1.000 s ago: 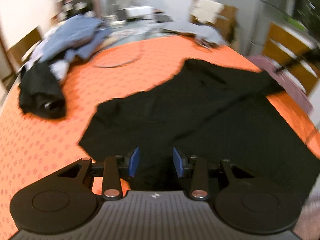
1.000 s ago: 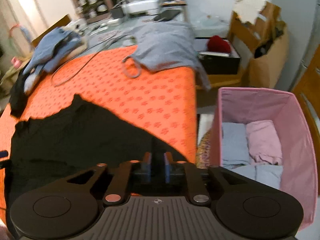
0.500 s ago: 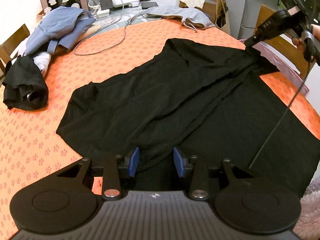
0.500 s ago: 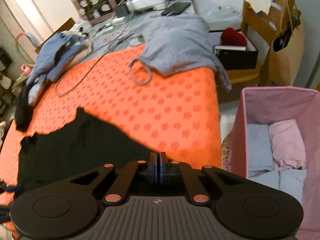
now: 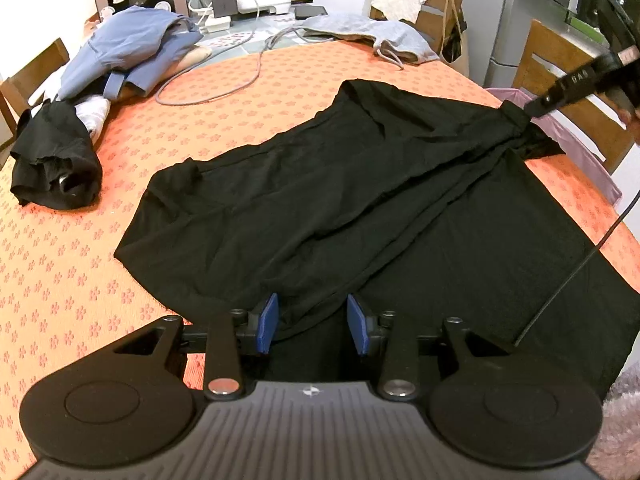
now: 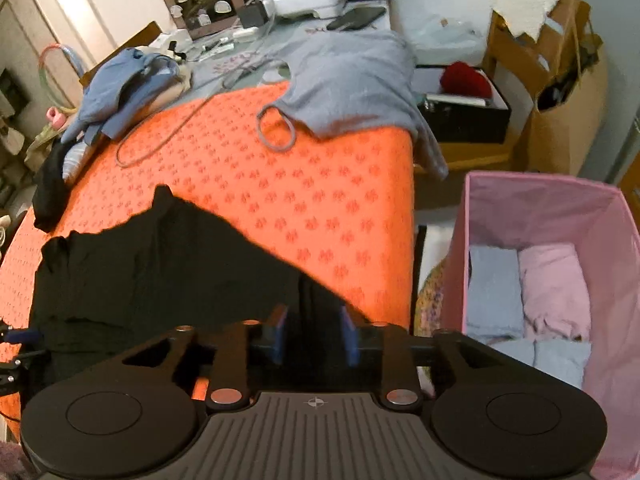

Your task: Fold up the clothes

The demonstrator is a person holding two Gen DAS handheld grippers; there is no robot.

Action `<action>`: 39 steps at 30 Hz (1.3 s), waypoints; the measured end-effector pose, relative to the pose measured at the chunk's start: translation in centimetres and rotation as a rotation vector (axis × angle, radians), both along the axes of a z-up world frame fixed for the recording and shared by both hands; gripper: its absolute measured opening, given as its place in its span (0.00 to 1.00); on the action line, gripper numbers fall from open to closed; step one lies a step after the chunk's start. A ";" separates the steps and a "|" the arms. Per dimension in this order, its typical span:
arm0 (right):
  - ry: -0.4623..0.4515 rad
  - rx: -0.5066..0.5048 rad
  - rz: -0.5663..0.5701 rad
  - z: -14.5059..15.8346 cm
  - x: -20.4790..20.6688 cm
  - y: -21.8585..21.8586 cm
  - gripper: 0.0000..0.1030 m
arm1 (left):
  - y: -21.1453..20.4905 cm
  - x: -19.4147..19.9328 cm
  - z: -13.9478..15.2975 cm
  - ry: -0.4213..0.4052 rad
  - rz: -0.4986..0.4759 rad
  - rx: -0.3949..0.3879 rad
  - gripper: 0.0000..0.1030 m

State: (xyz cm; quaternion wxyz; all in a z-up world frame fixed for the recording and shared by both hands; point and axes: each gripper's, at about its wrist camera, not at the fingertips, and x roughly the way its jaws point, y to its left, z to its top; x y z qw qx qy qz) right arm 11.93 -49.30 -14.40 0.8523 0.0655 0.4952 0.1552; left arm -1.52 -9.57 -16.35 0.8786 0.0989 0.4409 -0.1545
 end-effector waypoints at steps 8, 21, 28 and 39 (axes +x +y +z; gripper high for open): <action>0.032 0.141 -0.134 -1.5 -0.5 0.5 0.07 | 1.4 -0.5 1.8 -0.009 0.076 -0.047 0.43; -0.227 -0.055 0.056 6.9 -5.1 11.7 0.06 | 9.7 -4.6 7.1 -0.080 0.339 -0.097 0.43; -0.233 -0.085 0.178 7.1 -6.7 21.4 0.06 | 13.4 -5.8 7.9 -0.063 0.391 -0.113 0.43; -0.202 -0.160 0.252 3.8 -8.9 34.1 0.07 | 18.4 -5.6 8.3 -0.047 0.265 -0.097 0.43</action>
